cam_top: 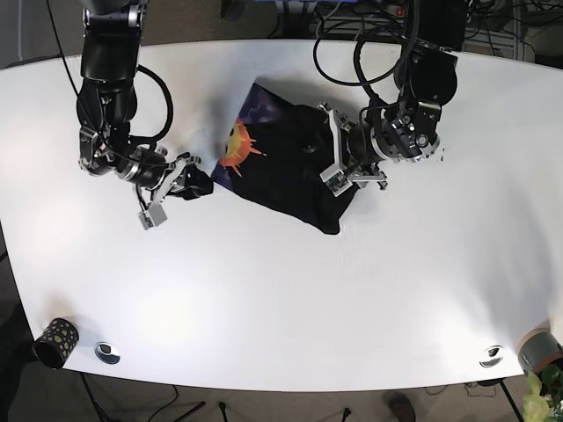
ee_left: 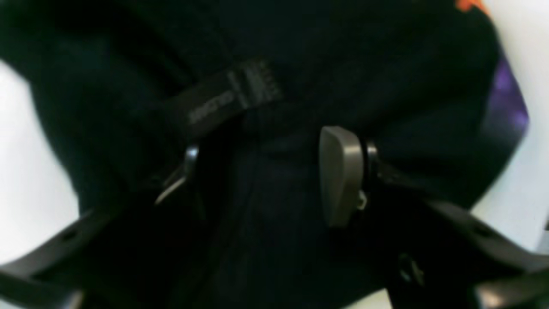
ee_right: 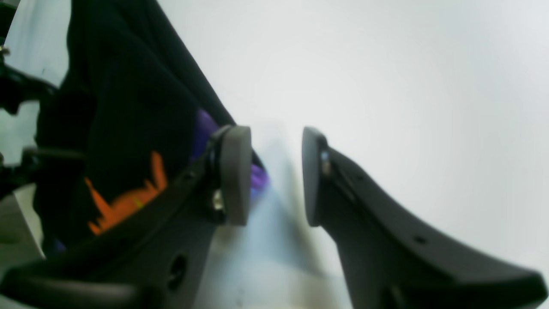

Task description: Fold the T-shirt properly

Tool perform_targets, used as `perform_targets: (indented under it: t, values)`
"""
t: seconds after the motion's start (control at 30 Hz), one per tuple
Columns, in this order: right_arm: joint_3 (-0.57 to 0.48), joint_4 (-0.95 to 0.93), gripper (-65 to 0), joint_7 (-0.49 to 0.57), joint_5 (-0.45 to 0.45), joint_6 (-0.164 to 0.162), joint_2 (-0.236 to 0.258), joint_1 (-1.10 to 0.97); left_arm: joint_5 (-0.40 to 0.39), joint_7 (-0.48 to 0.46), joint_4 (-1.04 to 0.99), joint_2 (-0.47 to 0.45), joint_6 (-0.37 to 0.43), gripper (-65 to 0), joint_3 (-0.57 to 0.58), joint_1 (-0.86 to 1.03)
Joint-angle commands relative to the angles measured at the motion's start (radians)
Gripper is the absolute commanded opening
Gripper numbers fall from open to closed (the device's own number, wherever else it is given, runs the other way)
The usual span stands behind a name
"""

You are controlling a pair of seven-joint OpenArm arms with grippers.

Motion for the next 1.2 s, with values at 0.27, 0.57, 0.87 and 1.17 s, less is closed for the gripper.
perform_targets:
  t: [0.27,0.57,0.87,1.17]
  values:
    - [0.006,0.202,-46.8,0.021,0.021,0.010,0.038,-0.015,-0.001,-0.003,0.214,0.001,0.005,-33.2,-0.020,-0.066]
    - [0.004,0.168,-46.8,0.029,-0.170,0.010,-0.013,0.008,0.000,0.043,0.248,0.003,0.006,-33.2,-0.023,-0.037]
    - [0.004,0.174,-46.9,0.030,-0.443,0.010,-0.114,-0.004,0.003,0.048,0.251,0.053,0.025,-32.9,-0.023,0.012]
    - [0.004,0.253,-46.9,0.029,-0.441,0.010,-0.119,-0.093,0.003,0.049,0.246,0.033,0.097,-32.8,-0.023,0.116]
